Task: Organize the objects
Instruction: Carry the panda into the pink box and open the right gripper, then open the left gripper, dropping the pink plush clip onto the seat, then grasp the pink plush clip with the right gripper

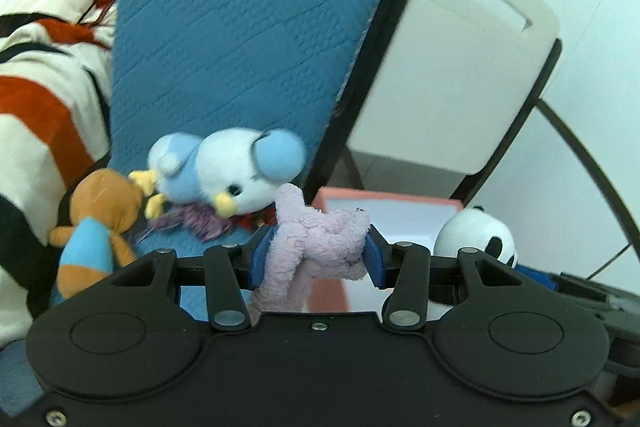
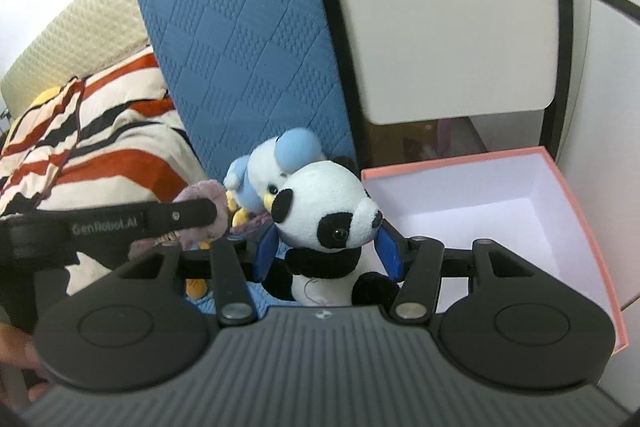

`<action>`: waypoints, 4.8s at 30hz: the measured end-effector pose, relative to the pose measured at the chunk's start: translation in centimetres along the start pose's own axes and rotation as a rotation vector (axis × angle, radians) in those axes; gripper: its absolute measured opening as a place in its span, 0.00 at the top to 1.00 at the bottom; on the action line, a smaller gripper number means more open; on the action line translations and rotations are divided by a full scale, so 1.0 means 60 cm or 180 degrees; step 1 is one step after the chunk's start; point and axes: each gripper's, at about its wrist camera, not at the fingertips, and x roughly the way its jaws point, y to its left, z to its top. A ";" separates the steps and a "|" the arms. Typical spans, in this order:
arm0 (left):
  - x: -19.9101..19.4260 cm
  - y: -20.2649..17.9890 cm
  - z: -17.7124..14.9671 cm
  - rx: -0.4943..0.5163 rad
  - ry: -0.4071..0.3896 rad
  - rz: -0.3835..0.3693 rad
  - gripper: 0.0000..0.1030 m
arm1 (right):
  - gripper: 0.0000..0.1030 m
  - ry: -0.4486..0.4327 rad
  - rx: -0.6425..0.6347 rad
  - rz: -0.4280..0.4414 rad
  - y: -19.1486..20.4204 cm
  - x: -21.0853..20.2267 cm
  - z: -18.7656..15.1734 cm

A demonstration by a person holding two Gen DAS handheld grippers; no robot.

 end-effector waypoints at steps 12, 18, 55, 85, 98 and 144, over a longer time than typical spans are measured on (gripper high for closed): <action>0.035 -0.128 0.021 0.0142 -0.0047 -0.0177 0.62 | 0.46 0.0006 0.0113 -0.0089 -0.107 -0.023 0.020; 0.126 -0.166 -0.012 0.0212 0.0299 -0.0154 0.71 | 0.46 0.0137 0.0235 -0.0187 -0.178 0.008 0.000; 0.130 -0.182 -0.052 0.0522 0.0479 -0.0094 0.52 | 0.19 0.0278 0.0523 -0.0347 -0.228 0.020 -0.077; -0.031 0.022 -0.097 0.0414 0.0101 -0.0235 0.07 | 0.19 -0.0080 0.0212 -0.0222 0.004 -0.039 -0.152; -0.057 0.120 -0.131 0.0318 -0.0041 -0.0016 0.02 | 0.19 0.0081 -0.0080 -0.0010 0.071 0.031 -0.207; 0.047 0.249 -0.162 -0.0014 0.0348 0.0360 0.02 | 0.72 0.1107 -0.1040 -0.0297 0.105 0.373 -0.263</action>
